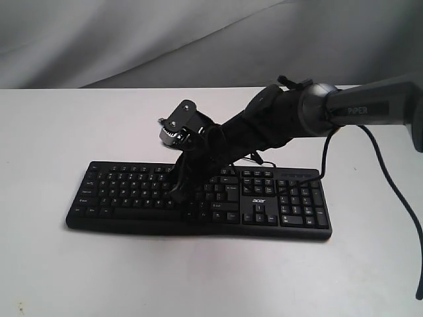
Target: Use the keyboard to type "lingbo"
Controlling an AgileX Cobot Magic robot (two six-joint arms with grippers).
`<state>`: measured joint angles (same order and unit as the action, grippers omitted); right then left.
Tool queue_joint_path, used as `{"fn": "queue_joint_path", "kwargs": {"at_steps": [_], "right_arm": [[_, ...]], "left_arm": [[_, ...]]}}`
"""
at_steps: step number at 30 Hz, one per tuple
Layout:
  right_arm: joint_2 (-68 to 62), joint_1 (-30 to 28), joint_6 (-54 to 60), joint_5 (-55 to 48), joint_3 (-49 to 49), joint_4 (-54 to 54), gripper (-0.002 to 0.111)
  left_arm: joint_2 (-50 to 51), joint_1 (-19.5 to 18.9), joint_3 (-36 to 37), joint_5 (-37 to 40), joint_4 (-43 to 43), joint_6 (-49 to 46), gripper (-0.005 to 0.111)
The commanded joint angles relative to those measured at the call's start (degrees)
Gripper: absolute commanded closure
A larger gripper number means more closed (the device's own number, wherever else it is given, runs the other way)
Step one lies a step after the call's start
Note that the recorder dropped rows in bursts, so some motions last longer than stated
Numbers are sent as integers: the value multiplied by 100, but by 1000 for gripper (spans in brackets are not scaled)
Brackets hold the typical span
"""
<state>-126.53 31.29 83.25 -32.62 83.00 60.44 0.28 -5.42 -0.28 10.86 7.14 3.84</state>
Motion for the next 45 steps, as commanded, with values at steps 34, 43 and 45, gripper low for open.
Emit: {"fn": "queue_joint_path", "kwargs": {"at_steps": [34, 43, 45], "right_arm": [[-105, 9, -6, 20, 43, 20, 108], [-184, 9, -6, 8, 43, -14, 108], [-169, 9, -6, -32, 43, -29, 108]], "left_arm": [[-28, 31, 28, -35, 1, 12, 106], [-28, 31, 28, -35, 1, 12, 106], [-28, 31, 28, -35, 1, 12, 106]]}}
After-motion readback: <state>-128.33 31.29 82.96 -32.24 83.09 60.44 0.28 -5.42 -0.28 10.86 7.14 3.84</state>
